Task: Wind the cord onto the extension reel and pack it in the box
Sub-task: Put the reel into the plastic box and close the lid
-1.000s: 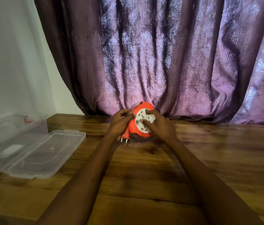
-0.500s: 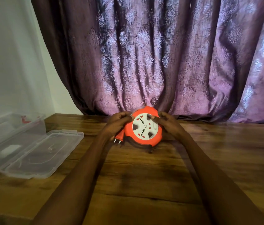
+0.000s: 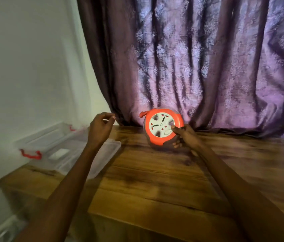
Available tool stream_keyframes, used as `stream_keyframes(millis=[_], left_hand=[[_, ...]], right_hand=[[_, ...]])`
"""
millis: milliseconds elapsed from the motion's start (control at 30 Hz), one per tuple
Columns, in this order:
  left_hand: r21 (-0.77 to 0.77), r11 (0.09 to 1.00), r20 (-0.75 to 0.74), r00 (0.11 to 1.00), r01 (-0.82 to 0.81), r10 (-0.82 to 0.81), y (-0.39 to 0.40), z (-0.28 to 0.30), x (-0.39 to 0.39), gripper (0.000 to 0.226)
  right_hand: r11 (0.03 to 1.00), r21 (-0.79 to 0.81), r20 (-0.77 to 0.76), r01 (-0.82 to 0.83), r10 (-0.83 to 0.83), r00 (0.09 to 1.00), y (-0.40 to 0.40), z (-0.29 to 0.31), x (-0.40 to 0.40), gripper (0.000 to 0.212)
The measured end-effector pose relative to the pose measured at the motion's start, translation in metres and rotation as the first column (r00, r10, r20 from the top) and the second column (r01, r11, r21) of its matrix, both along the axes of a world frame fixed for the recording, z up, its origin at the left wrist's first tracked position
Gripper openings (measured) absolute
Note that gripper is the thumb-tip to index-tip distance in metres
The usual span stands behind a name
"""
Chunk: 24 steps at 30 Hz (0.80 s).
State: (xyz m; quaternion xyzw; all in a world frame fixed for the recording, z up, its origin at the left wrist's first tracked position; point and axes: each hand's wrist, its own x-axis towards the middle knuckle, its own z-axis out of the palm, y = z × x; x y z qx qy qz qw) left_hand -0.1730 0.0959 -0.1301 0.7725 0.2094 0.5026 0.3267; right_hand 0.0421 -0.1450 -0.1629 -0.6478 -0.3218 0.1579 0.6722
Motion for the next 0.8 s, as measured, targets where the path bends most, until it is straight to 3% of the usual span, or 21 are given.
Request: stream_keyframes(millis=[133, 233, 300, 367, 433, 500, 733, 800], left_hand=[[0.128, 0.925, -0.014, 0.932, -0.357, 0.362, 0.026, 0.002, -0.072, 0.024], [0.298, 0.757, -0.130, 0.761, -0.582, 0.636, 0.049, -0.005, -0.124, 0.033], [0.323, 0.696, -0.223, 0.664, -0.641, 0.714, 0.060, -0.017, -0.151, 0.047], [0.201, 0.717, -0.335, 0.641, -0.667, 0.690, 0.067, -0.029, -0.174, 0.063], [0.014, 0.775, -0.375, 0.716, -0.631, 0.589, 0.073, -0.037, -0.188, 0.075], [-0.067, 0.823, -0.334, 0.790, -0.565, 0.515, 0.075, -0.041, -0.194, 0.078], [-0.063, 0.878, -0.302, 0.847, -0.475, 0.437, 0.076, -0.050, -0.184, 0.052], [0.011, 0.899, -0.317, 0.851, -0.438, 0.419, 0.075, -0.055, -0.179, 0.044]], right_hand=[[0.997, 0.003, 0.014, -0.076, 0.076, 0.997, 0.028, -0.003, -0.030, 0.029], [0.994, -0.005, 0.015, -0.113, 0.113, 0.993, 0.059, -0.005, -0.061, 0.031], [0.993, -0.008, -0.010, -0.121, 0.121, 0.993, 0.077, -0.007, -0.079, 0.030], [0.991, -0.003, -0.034, -0.132, 0.132, 0.991, 0.095, -0.007, -0.097, 0.030], [0.990, 0.007, -0.051, -0.144, 0.144, 0.988, 0.109, -0.006, -0.111, 0.029], [0.987, 0.011, -0.058, -0.159, 0.159, 0.986, 0.119, -0.005, -0.122, 0.031], [0.990, -0.010, -0.055, -0.138, 0.137, 0.989, 0.128, -0.011, -0.131, 0.036], [0.991, -0.016, -0.078, -0.135, 0.134, 0.988, 0.122, -0.015, -0.128, 0.034]])
